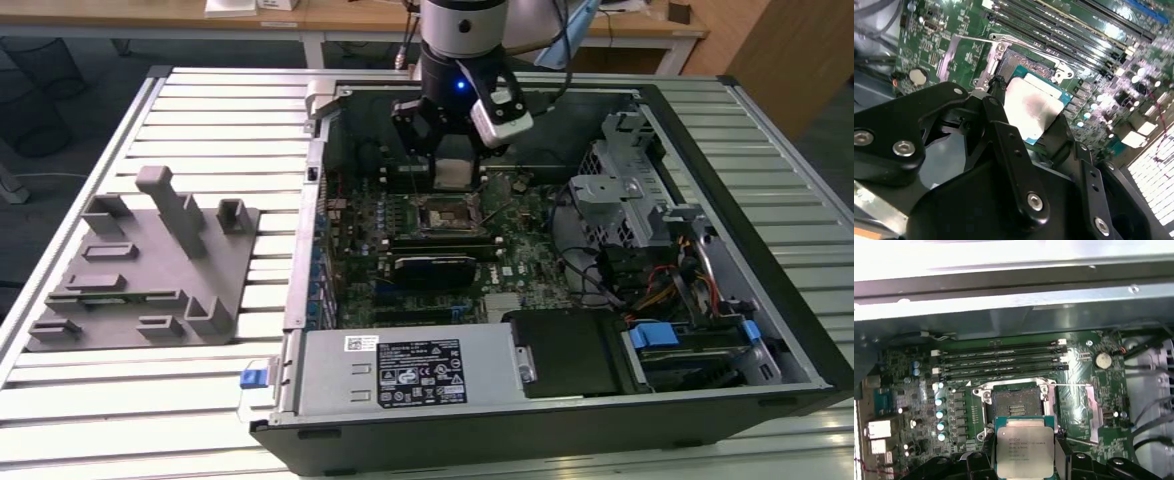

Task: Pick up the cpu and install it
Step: 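Place the cpu into insertion slot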

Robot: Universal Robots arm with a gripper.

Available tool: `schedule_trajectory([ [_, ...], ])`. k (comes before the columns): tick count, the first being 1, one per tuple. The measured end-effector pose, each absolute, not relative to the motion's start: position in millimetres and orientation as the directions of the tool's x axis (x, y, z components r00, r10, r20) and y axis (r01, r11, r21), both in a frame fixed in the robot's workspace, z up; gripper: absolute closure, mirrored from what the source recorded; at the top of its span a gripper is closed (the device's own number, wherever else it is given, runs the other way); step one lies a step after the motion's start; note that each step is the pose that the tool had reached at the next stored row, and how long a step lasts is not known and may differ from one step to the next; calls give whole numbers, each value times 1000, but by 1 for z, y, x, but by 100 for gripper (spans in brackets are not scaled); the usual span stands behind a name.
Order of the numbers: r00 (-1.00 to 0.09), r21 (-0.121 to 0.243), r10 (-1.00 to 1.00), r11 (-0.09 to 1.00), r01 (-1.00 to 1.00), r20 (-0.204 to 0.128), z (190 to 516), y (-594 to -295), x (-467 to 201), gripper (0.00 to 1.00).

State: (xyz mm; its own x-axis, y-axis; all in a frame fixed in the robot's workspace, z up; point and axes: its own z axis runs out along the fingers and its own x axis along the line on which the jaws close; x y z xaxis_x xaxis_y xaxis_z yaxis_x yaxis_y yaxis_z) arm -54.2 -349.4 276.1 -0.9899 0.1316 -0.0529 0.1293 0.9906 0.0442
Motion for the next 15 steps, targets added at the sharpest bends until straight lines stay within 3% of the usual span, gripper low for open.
schedule_trajectory([
  [15, -918, 44, 394, 919, 392, -53, 276, -349, -54, 45],
])
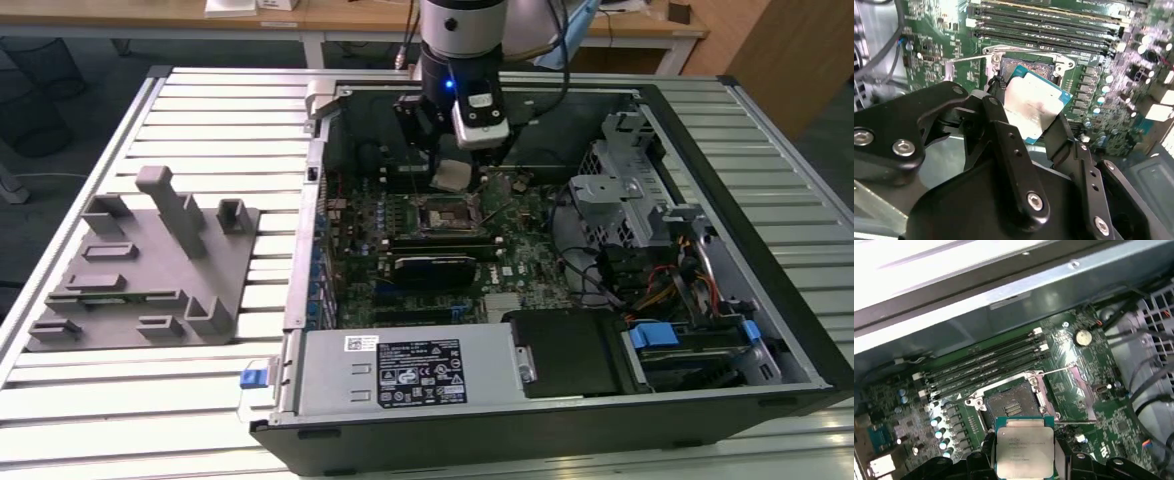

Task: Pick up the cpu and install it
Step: 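Place the cpu into insertion slot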

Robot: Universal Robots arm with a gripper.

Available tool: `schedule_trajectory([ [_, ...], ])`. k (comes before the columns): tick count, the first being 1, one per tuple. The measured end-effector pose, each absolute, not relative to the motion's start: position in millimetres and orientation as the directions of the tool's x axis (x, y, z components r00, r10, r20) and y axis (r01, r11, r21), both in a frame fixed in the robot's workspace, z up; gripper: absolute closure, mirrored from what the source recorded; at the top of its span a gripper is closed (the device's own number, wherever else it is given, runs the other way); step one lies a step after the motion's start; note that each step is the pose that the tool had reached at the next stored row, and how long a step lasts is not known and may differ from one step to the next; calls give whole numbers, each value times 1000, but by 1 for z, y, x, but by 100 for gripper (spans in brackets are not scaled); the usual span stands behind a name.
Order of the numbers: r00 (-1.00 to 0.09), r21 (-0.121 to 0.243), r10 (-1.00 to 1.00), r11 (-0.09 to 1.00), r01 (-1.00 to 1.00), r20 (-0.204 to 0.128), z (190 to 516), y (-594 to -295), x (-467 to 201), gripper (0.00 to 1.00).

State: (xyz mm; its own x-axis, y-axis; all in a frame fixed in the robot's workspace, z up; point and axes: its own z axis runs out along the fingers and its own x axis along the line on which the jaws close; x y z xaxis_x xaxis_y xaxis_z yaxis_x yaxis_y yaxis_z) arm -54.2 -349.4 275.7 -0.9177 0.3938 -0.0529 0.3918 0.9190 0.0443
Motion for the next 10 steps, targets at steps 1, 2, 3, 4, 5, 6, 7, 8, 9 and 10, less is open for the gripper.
schedule_trajectory([
  [1, -910, 44, 412, 911, 410, -53, 276, -349, -54, 45],
  [2, -902, 44, 428, 904, 426, -53, 276, -349, -54, 45],
  [3, -894, 44, 444, 896, 442, -53, 276, -349, -54, 45],
  [4, -886, 44, 460, 888, 458, -53, 276, -349, -54, 45],
  [5, -878, 44, 476, 879, 474, -53, 276, -349, -54, 45],
  [6, -869, 44, 492, 871, 490, -53, 275, -349, -54, 45],
  [7, -860, 44, 507, 862, 505, -53, 275, -349, -54, 45],
  [8, -851, 44, 523, 853, 521, -53, 275, -349, -54, 45],
  [9, -840, 44, 539, 842, 537, -53, 275, -349, -54, 45],
  [10, -831, 44, 554, 833, 552, -53, 275, -349, -54, 45],
])
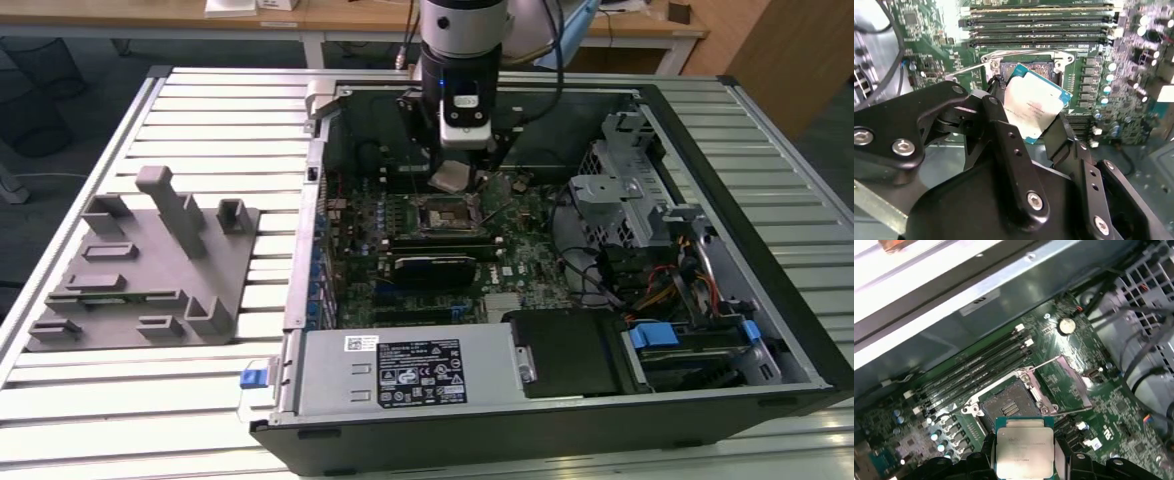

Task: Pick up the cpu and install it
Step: 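Place the cpu into insertion slot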

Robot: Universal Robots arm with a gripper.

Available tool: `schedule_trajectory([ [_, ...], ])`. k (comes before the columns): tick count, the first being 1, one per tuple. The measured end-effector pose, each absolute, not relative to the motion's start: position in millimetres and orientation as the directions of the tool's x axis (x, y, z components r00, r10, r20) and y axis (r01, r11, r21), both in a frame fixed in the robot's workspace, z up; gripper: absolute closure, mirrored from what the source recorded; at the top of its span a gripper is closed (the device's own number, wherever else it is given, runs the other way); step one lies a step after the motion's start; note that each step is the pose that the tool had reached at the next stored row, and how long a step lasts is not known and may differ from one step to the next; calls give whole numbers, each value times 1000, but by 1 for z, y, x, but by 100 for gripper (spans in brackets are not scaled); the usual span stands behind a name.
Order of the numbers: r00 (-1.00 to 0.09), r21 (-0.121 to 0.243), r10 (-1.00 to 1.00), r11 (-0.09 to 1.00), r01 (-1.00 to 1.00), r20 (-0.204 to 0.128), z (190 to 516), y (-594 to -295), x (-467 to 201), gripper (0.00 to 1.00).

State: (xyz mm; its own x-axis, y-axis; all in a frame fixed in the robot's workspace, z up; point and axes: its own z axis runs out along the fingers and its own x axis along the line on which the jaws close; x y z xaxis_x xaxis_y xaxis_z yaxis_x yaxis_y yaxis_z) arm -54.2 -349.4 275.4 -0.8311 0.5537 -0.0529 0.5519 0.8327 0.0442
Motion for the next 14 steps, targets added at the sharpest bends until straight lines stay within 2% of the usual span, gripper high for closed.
schedule_trajectory([
  [14, -664, 44, 745, 666, 744, -53, 274, -349, -54, 45],
])
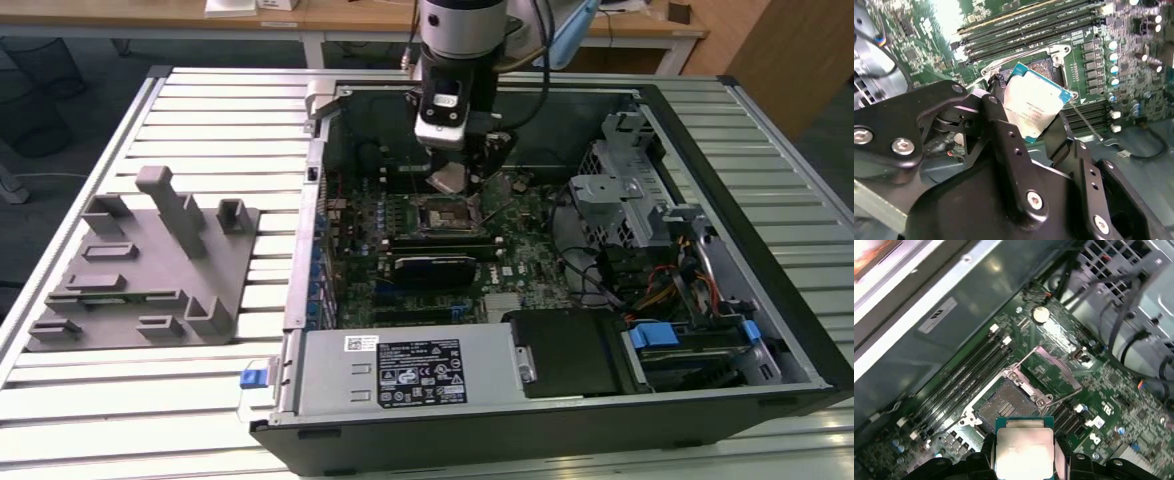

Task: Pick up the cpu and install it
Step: 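Place the cpu into insertion slot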

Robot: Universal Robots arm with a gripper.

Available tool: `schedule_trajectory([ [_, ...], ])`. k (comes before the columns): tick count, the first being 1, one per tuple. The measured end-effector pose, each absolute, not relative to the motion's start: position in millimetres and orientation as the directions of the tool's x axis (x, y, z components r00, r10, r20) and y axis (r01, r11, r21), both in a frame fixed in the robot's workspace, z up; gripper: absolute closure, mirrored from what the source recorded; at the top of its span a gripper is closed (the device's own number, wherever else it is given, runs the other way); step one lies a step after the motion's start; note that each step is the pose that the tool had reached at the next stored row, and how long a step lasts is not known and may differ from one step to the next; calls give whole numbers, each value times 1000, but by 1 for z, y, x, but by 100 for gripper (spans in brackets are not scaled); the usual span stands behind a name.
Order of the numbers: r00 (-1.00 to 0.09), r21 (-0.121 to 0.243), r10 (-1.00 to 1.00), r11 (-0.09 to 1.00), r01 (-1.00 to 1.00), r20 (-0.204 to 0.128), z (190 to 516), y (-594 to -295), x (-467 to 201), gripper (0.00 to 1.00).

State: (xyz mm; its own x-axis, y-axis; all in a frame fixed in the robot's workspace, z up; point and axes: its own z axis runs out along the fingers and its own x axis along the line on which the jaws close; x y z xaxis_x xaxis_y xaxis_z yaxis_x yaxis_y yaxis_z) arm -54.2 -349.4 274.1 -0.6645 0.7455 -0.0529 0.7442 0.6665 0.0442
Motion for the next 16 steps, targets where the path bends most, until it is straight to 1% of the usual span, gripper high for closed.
schedule_trajectory([
  [16, -423, 44, 905, 425, 904, -53, 272, -349, -54, 45],
])
